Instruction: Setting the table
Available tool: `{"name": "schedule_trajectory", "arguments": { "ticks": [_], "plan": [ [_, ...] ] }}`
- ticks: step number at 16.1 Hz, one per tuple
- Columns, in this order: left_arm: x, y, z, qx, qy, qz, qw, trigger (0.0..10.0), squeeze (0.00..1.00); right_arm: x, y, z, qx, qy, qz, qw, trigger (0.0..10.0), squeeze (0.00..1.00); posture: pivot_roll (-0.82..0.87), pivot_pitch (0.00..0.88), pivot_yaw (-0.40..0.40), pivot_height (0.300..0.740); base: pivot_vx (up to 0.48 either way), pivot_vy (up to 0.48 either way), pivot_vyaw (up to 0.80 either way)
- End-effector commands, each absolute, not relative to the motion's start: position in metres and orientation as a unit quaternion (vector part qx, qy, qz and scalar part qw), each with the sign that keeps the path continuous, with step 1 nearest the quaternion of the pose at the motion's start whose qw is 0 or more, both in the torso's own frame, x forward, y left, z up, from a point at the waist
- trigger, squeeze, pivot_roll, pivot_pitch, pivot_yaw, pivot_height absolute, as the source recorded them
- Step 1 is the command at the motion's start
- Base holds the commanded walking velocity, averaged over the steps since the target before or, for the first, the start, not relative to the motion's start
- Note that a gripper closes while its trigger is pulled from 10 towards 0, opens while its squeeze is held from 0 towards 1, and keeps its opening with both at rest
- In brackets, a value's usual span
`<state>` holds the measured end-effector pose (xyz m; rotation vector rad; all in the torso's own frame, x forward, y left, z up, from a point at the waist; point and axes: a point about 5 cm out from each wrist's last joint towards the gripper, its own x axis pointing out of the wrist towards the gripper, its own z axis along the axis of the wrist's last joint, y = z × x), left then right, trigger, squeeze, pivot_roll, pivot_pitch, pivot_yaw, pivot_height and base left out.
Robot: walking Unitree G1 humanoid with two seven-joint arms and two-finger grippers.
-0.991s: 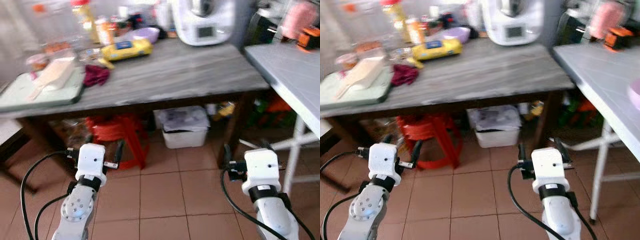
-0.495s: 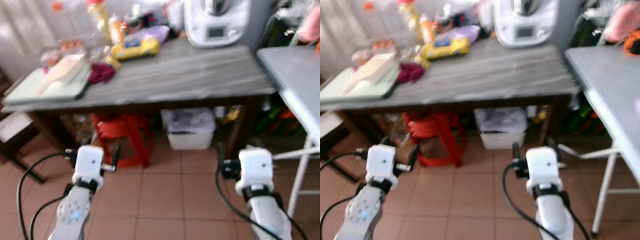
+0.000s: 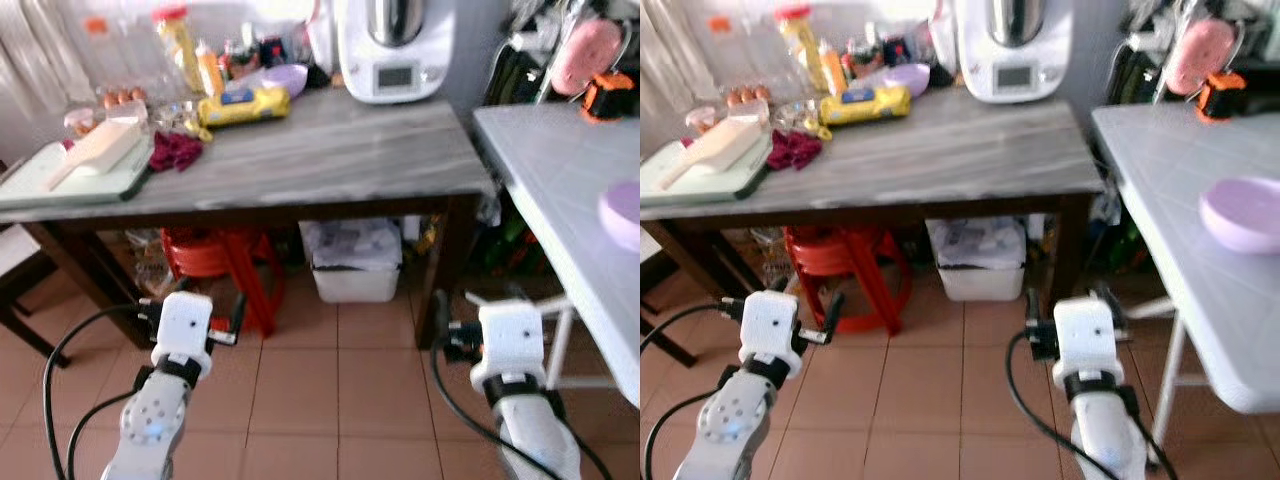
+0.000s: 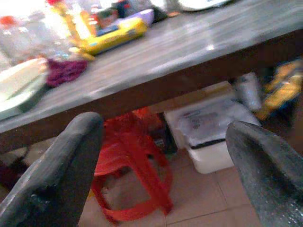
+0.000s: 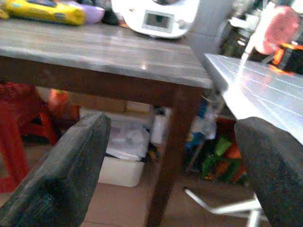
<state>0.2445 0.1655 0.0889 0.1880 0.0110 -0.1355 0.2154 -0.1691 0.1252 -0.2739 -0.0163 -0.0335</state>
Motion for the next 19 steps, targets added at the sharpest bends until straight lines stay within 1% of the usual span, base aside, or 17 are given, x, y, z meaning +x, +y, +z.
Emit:
{"name": "schedule_trajectory", "arguments": {
  "ticks": [1,3,19],
  "plan": [
    [0.2454,0.1679,0.0898,0.098,0.006,-0.067,0.993,10.0,0.0,0.2162,-0.1687,0.1254,-0.132,-0.007,-0.016,0.991,10.0,0.0,-0.11,0.036,0.114,0.74,0.0,-0.247,-0.54],
    [0.2453,0.1674,0.0895,0.097,0.006,-0.068,0.993,10.0,0.0,0.2165,-0.1682,0.1243,-0.131,-0.006,-0.015,0.991,10.0,0.0,-0.11,0.037,0.115,0.74,0.0,-0.247,-0.69],
    [0.2436,0.1637,0.0869,0.088,0.012,-0.084,0.992,10.0,0.0,0.217,-0.1702,0.1242,-0.135,-0.004,-0.013,0.991,10.0,0.0,-0.11,0.043,0.112,0.74,0.0,-0.253,0.0]
  ]
}}
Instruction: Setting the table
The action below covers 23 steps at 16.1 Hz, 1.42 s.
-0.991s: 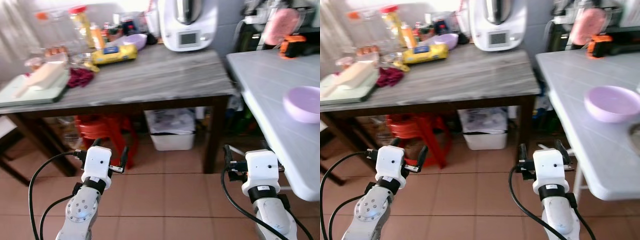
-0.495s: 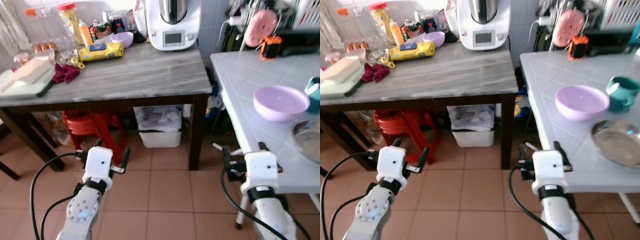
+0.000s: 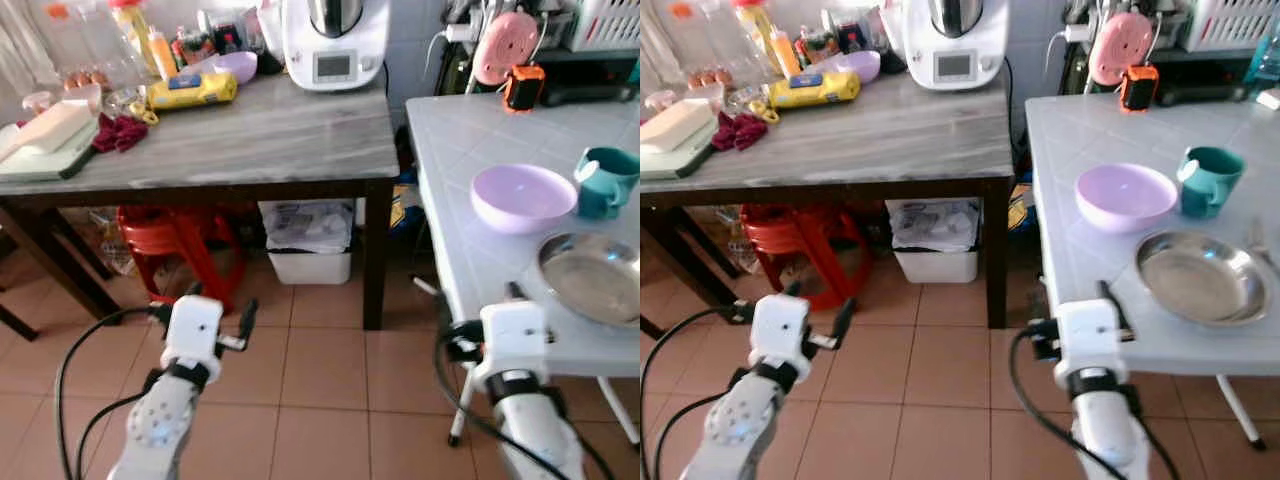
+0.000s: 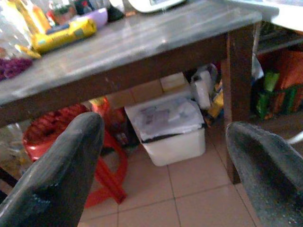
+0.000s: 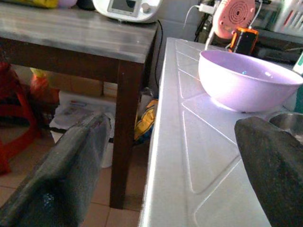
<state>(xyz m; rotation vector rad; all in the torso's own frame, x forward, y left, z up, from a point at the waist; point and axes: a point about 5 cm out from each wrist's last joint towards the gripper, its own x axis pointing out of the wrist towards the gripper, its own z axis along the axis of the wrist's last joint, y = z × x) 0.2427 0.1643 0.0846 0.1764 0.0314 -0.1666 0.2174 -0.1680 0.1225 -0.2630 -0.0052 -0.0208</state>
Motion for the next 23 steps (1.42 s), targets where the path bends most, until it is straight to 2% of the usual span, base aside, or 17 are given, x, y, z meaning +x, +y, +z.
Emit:
{"name": "schedule_trajectory", "arguments": {
  "ticks": [1,17,23],
  "plan": [
    [0.244,0.1643,0.0858,0.087,0.013,-0.084,0.993,10.0,0.0,0.2169,-0.1704,0.1241,-0.135,-0.004,-0.012,0.991,10.0,0.0,-0.11,0.043,0.11,0.74,0.0,-0.3,0.0],
    [0.2445,0.1589,0.0797,0.083,0.017,-0.096,0.992,10.0,0.0,0.2165,-0.1708,0.123,-0.139,0.0,-0.011,0.99,10.0,0.0,-0.12,0.047,0.108,0.74,0.0,-0.31,0.0],
    [0.2448,0.1586,0.0798,0.081,0.016,-0.099,0.992,10.0,0.0,0.2158,-0.1711,0.1227,-0.139,0.002,-0.013,0.99,10.0,0.0,-0.12,0.05,0.114,0.74,0.0,0.0,0.0]
  ]
}}
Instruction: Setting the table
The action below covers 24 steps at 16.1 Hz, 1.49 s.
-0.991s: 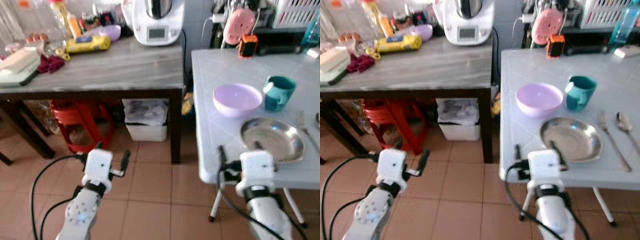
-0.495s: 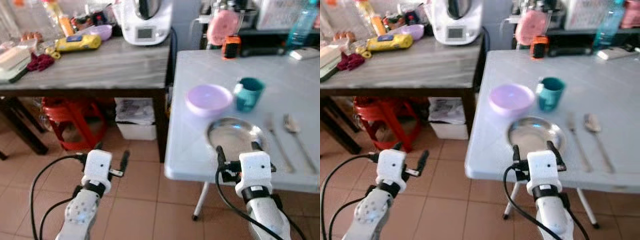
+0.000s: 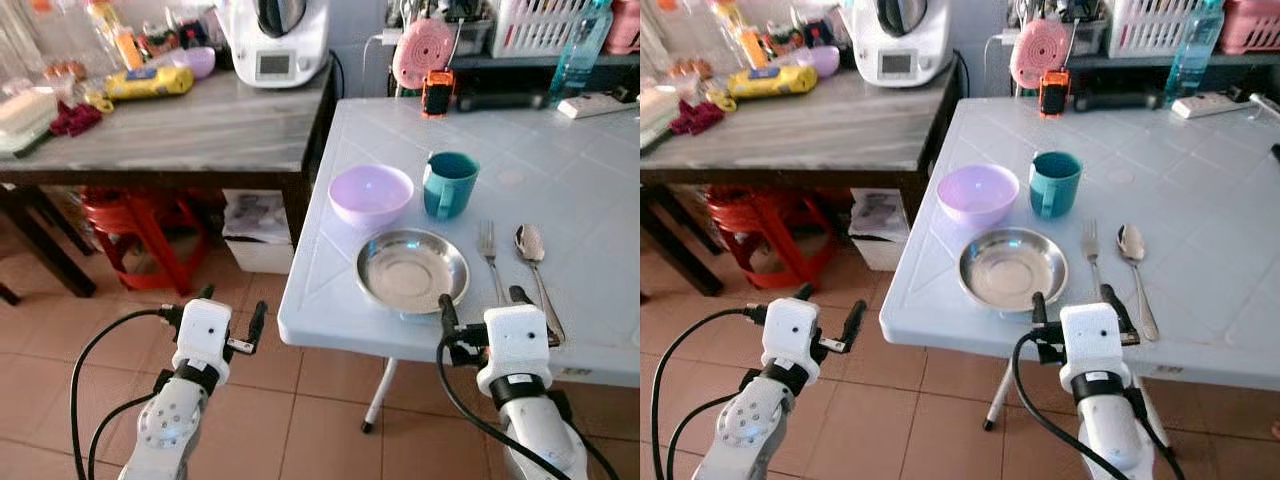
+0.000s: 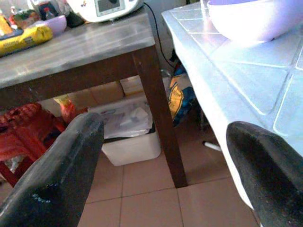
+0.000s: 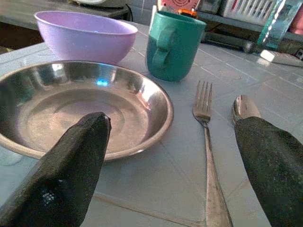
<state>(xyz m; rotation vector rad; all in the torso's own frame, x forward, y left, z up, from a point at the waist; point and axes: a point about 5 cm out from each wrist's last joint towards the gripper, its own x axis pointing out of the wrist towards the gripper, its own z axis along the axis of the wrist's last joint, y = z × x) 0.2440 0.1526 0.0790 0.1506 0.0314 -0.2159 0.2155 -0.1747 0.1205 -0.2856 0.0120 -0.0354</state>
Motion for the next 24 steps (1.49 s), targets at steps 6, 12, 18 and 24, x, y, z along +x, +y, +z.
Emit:
{"name": "schedule_trajectory", "arguments": {
  "ticks": [6,12,18,24],
  "plan": [
    [0.243,0.154,0.081,0.074,0.006,-0.139,0.987,10.0,0.0,0.215,-0.177,0.121,-0.123,0.01,-0.033,0.992,10.0,0.0,-0.12,0.055,0.116,0.74,0.0,0.0,0.0],
    [0.232,0.151,0.093,0.01,-0.019,-0.271,0.962,10.0,0.0,0.216,-0.182,0.122,-0.098,0.014,-0.047,0.994,10.0,0.0,-0.13,0.063,0.108,0.74,0.0,0.0,0.0],
    [0.23,0.141,0.092,0.023,-0.025,-0.359,0.933,10.0,0.0,0.224,-0.188,0.132,-0.068,0.007,-0.053,0.996,10.0,0.0,-0.14,0.079,0.093,0.74,0.0,0.0,0.0],
    [0.234,0.135,0.092,0.016,-0.03,-0.36,0.932,10.0,0.0,0.235,-0.2,0.146,-0.074,-0.018,-0.065,0.995,10.0,0.0,-0.16,0.088,0.097,0.74,0.0,0.0,0.0]
  ]
}}
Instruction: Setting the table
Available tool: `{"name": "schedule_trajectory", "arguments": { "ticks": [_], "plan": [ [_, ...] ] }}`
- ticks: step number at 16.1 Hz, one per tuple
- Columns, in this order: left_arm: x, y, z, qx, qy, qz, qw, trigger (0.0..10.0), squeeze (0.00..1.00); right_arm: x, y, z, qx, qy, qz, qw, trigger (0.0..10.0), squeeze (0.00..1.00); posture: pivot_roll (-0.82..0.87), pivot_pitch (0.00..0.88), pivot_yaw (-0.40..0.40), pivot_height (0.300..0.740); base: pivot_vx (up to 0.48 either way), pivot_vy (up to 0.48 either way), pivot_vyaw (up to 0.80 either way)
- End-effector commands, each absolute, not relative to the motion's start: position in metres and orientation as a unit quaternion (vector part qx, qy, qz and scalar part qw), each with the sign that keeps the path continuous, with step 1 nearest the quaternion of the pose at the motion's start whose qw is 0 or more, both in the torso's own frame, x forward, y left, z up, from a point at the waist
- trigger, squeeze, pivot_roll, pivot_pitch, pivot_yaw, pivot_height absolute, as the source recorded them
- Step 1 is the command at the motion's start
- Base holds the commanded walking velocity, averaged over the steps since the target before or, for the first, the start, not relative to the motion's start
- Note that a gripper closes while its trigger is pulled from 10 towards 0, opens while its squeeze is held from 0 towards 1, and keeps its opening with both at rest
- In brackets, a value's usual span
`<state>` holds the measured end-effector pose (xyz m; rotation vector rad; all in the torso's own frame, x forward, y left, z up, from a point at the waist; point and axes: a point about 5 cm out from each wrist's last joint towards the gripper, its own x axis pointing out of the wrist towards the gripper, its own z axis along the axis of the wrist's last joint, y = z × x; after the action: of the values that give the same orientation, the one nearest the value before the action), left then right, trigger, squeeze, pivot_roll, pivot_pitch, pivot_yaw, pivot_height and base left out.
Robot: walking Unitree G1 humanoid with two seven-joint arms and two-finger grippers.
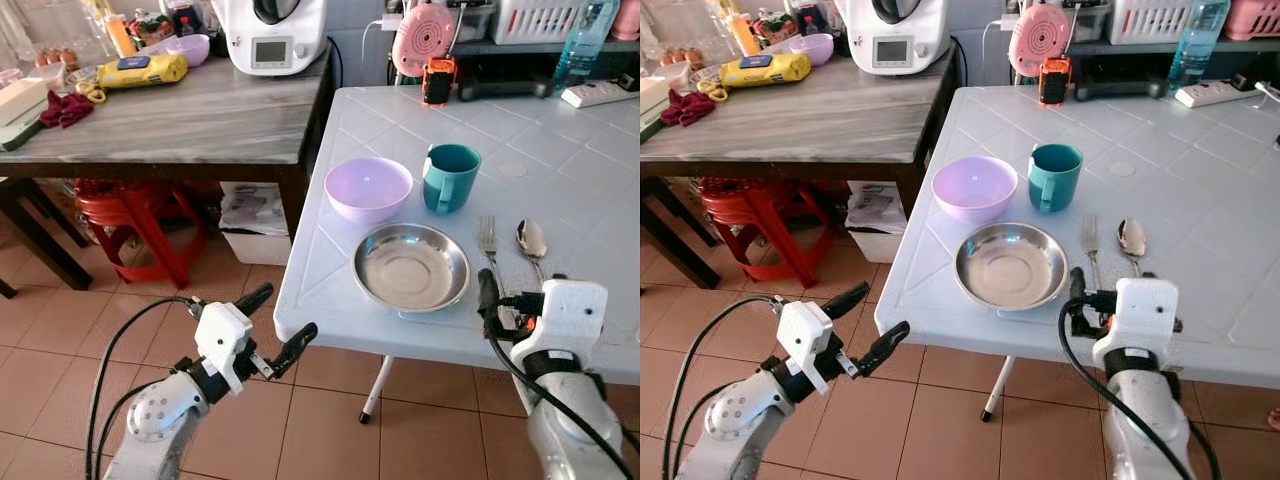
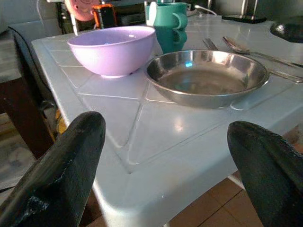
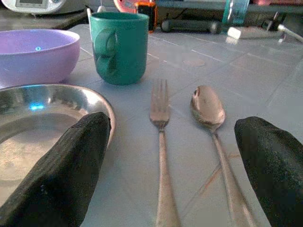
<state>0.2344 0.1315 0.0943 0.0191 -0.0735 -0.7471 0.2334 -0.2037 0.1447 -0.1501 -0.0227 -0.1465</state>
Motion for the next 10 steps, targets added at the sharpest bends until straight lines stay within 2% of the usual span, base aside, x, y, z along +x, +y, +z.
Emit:
{"name": "schedule_trajectory", "arguments": {
  "ticks": [1,6,8,10],
  "plan": [
    [0.231,0.134,0.09,0.013,-0.027,-0.356,0.934,10.0,0.0,0.239,-0.197,0.151,-0.078,-0.023,-0.054,0.995,10.0,0.0,-0.16,0.09,0.097,0.74,0.0,0.0,0.0],
    [0.226,0.134,0.089,0.014,-0.024,-0.359,0.933,10.0,0.0,0.26,-0.187,0.151,-0.033,-0.013,-0.035,0.999,10.0,0.0,-0.14,0.096,0.094,0.74,0.0,0.0,0.0],
    [0.227,0.135,0.091,0.016,-0.026,-0.356,0.934,10.0,0.0,0.266,-0.182,0.144,0.009,0.009,-0.028,1.0,10.0,0.0,-0.14,0.1,0.093,0.74,0.0,0.0,0.0],
    [0.226,0.135,0.091,0.017,-0.026,-0.359,0.933,10.0,0.0,0.272,-0.171,0.137,0.001,0.028,-0.001,1.0,10.0,0.0,-0.14,0.104,0.095,0.74,0.0,0.0,0.0]
  ]
}}
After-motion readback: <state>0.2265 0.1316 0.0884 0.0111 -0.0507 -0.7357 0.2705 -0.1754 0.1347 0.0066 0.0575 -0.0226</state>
